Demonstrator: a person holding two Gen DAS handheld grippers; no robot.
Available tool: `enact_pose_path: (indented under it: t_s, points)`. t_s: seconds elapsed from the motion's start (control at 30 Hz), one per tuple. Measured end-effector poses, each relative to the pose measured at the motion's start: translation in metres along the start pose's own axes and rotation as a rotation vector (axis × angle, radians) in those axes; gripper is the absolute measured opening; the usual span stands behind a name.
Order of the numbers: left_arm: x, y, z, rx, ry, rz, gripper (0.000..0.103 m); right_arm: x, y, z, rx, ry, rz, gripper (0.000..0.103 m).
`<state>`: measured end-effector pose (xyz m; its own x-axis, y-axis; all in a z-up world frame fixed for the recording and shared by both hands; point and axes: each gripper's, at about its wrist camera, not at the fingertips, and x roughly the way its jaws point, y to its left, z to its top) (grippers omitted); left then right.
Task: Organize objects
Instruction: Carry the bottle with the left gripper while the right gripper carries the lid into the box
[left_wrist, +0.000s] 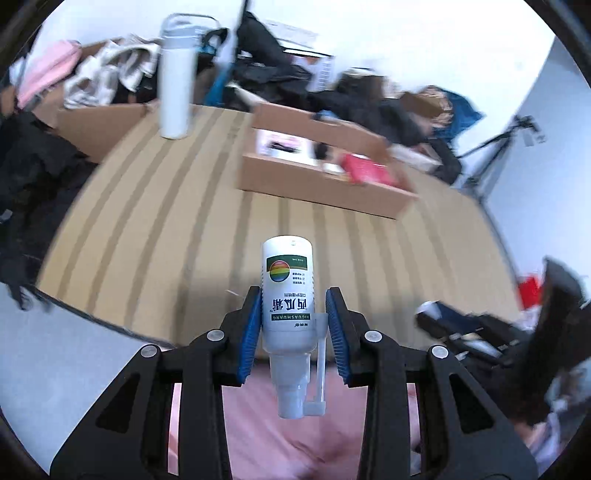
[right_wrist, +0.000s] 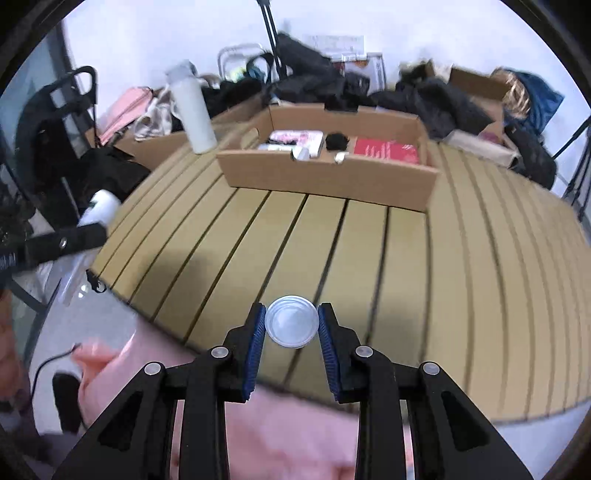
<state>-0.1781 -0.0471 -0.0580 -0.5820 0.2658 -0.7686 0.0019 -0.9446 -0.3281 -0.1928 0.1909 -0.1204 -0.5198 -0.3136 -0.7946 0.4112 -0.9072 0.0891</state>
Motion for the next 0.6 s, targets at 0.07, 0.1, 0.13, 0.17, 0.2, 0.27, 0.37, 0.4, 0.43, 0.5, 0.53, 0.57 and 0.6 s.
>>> enact_pose_path:
  t_s: [0.07, 0.1, 0.13, 0.17, 0.2, 0.27, 0.37, 0.4, 0.43, 0.5, 0.53, 0.57, 0.6]
  points:
    - [-0.003, -0.013, -0.003, 0.026, -0.003, -0.006, 0.031, -0.012, -0.002, -0.013, 0.013, -0.003, -0.018, 0.032]
    - [-0.003, -0.02, -0.004, 0.044, -0.007, 0.0, 0.031, -0.016, -0.004, -0.017, 0.028, -0.006, -0.019, 0.032]
    - [-0.003, -0.025, -0.004, 0.051, -0.005, -0.001, 0.031, -0.019, -0.007, -0.02, 0.042, -0.007, -0.024, 0.032]
    - [-0.002, -0.029, -0.004, 0.056, -0.002, -0.01, 0.031, -0.021, -0.009, -0.02, 0.048, -0.009, -0.028, 0.032]
    - [-0.004, -0.032, -0.004, 0.059, -0.003, -0.018, 0.031, -0.025, -0.011, -0.02, 0.053, -0.021, -0.029, 0.032]
    - [-0.004, -0.037, 0.0, 0.069, -0.003, -0.022, 0.031, -0.031, -0.015, -0.016, 0.057, -0.039, -0.024, 0.032]
    - [-0.006, -0.045, 0.027, 0.09, -0.019, -0.045, 0.031, -0.038, -0.023, 0.0, 0.049, -0.066, -0.024, 0.031]
    - [-0.008, -0.047, 0.045, 0.093, -0.035, -0.061, 0.031, -0.04, -0.028, 0.014, 0.04, -0.083, -0.022, 0.032]
    - [-0.007, -0.05, 0.058, 0.095, -0.041, -0.076, 0.031, -0.041, -0.031, 0.024, 0.034, -0.096, -0.02, 0.032]
    - [0.0, -0.054, 0.1, 0.098, -0.032, -0.118, 0.031, -0.045, -0.042, 0.063, 0.0, -0.125, 0.023, 0.032]
    - [0.007, -0.056, 0.123, 0.085, -0.021, -0.129, 0.031, -0.046, -0.045, 0.077, -0.009, -0.138, 0.034, 0.032]
    - [0.016, -0.059, 0.146, 0.089, -0.011, -0.141, 0.031, -0.045, -0.052, 0.1, -0.026, -0.152, 0.045, 0.032]
    - [0.029, -0.061, 0.17, 0.083, -0.005, -0.133, 0.031, -0.041, -0.057, 0.119, -0.042, -0.155, 0.052, 0.032]
